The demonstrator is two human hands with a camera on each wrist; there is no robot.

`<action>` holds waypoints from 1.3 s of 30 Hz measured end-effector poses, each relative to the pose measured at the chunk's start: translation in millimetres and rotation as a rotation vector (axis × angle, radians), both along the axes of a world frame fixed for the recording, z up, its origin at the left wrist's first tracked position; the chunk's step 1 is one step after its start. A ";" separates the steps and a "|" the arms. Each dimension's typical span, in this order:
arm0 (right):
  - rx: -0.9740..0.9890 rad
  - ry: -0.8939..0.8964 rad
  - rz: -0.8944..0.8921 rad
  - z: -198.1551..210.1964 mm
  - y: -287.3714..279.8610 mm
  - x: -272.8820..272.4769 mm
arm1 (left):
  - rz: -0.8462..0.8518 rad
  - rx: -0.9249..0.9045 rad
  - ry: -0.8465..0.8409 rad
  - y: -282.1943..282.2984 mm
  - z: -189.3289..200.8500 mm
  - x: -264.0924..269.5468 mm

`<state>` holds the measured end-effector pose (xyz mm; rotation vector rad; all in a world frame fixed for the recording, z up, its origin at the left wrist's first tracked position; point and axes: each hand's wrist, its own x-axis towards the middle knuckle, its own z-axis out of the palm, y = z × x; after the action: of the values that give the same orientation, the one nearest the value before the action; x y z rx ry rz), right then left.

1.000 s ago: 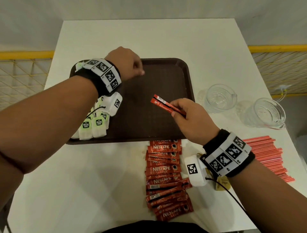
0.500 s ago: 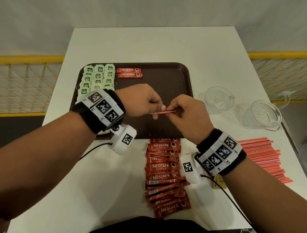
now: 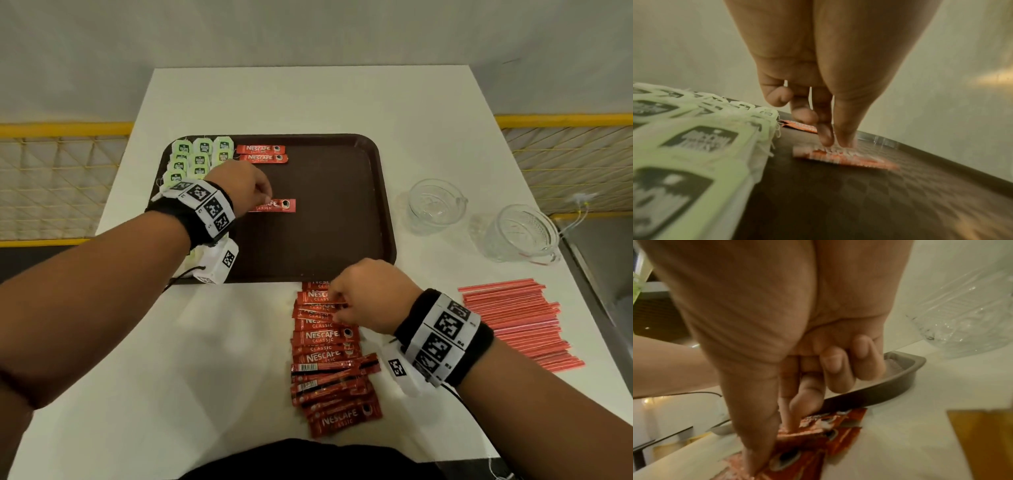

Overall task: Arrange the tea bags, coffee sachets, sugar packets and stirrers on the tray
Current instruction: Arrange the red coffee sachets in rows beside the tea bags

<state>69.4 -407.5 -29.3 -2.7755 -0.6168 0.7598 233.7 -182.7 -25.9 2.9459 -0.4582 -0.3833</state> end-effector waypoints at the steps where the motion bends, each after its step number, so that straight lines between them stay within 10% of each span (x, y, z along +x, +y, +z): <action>1: -0.024 0.015 0.012 -0.7 1.0 -1.1 | -0.007 0.010 -0.005 -0.5 -1.8 0.7; 27: 0.099 0.024 -0.020 0.3 -6.3 -12.6 | 0.106 0.042 -0.078 -0.3 -8.0 67.1; 33: 0.220 0.023 -0.127 1.6 -14.4 -16.9 | 0.195 -0.283 -0.261 -1.7 12.2 19.3; 39: 0.315 0.054 -0.222 -6.9 -27.6 -22.6 | -0.188 -0.250 -0.031 -31.4 8.7 -86.3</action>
<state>46.8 -435.0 -36.2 -2.4731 -0.3726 0.6270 147.5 -214.1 -17.1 2.6788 -0.7328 -0.2782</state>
